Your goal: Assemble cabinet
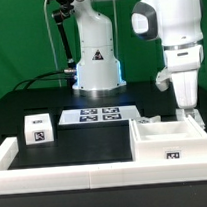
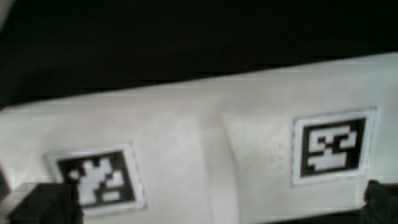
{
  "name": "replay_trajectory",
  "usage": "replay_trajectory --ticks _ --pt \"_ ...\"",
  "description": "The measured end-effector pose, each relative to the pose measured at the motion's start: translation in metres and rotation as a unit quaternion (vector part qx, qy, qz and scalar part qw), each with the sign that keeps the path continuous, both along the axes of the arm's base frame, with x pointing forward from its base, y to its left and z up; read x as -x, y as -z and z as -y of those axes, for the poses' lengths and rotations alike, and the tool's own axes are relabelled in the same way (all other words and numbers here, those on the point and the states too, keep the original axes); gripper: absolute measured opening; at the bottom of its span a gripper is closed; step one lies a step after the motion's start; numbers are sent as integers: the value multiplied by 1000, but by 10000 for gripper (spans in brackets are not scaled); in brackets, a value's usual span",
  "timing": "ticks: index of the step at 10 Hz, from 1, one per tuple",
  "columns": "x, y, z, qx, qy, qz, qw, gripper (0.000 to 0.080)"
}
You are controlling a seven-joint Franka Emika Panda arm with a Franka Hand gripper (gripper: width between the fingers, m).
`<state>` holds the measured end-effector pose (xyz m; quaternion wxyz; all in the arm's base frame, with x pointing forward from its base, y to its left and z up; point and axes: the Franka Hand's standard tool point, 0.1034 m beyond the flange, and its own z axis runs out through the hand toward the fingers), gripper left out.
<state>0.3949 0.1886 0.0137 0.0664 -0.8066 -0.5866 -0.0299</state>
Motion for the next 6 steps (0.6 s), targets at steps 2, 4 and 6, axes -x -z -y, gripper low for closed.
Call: replay_trajectory --ticks 2,4,6 --pt "0 1 1 -1 2 0 1000 786" --pt "0 2 1 0 2 -1 1000 425" --pt "1 3 2 0 3 -2 1000 242"
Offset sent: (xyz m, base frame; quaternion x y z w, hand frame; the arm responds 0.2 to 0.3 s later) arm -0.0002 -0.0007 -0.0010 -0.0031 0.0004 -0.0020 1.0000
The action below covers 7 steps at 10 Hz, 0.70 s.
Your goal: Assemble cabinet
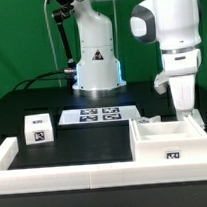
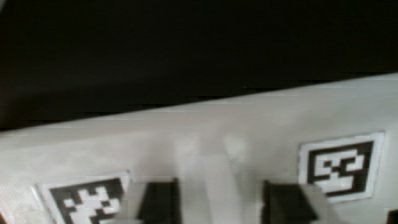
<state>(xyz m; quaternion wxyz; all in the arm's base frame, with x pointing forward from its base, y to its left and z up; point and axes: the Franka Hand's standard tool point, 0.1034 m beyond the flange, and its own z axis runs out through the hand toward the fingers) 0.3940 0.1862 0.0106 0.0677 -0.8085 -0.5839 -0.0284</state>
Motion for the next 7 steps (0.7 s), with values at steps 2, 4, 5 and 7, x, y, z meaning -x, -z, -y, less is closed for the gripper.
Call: replay_trajectory --ticks 2,4,5,7 --pt "-2 -2 -1 -1 0 5 1000 88" --pt "-3 -2 -1 -2 1 6 1000 69" --pt "-3 -2 -1 -2 1 6 1000 69" --pt "-6 -7 7 4 -8 4 1000 69"
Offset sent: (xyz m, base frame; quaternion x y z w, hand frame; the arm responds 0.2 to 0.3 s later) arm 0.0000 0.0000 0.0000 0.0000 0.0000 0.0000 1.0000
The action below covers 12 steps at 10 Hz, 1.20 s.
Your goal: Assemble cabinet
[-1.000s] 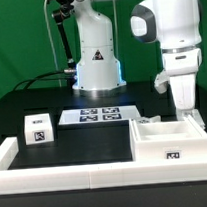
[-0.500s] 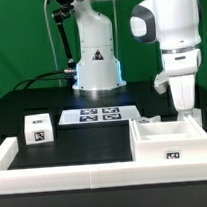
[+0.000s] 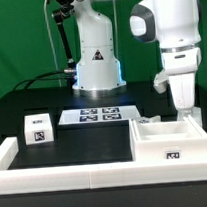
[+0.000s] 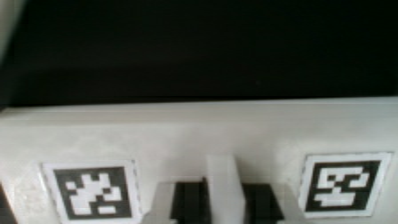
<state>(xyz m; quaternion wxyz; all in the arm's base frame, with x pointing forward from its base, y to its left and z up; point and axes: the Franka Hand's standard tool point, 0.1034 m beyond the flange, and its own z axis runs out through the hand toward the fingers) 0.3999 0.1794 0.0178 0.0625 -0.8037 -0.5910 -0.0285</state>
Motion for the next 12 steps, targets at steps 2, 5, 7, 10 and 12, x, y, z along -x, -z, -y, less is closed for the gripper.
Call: replay_trajectory --ticks 2,5,7,10,12 --pt "-11 -20 16 11 -5 7 1000 70" --pt "-26 -35 39 20 -17 12 1000 70" --pt "-26 -34 39 20 -15 10 1000 70" --pt "-26 -33 40 20 -15 10 1000 70" --pt "-38 -38 46 19 -49 20 998 70"
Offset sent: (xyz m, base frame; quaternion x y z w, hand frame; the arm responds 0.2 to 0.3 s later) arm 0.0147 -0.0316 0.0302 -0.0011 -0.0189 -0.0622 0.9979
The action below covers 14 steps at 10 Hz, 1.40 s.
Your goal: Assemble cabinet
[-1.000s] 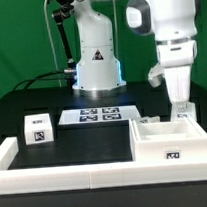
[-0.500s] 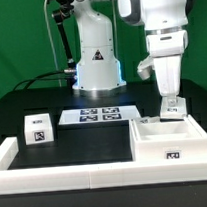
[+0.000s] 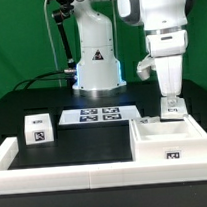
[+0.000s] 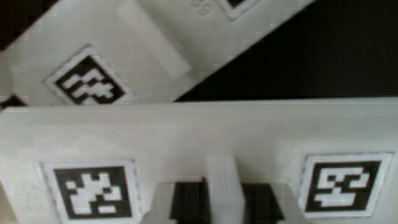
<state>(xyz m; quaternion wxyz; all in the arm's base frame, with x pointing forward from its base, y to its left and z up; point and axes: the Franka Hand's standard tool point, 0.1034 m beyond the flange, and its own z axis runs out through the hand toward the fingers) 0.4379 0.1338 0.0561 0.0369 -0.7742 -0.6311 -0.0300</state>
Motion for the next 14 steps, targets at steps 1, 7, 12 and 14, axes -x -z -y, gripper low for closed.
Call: replay_trajectory --ticks 1,7,12,14 --pt "-5 -2 4 0 -6 2 1000 70" --pt "-9 -3 6 -1 -7 5 1000 70" --pt "-16 -2 6 -4 -2 7 1000 70" --pt "-16 -2 6 -3 -2 7 1000 70"
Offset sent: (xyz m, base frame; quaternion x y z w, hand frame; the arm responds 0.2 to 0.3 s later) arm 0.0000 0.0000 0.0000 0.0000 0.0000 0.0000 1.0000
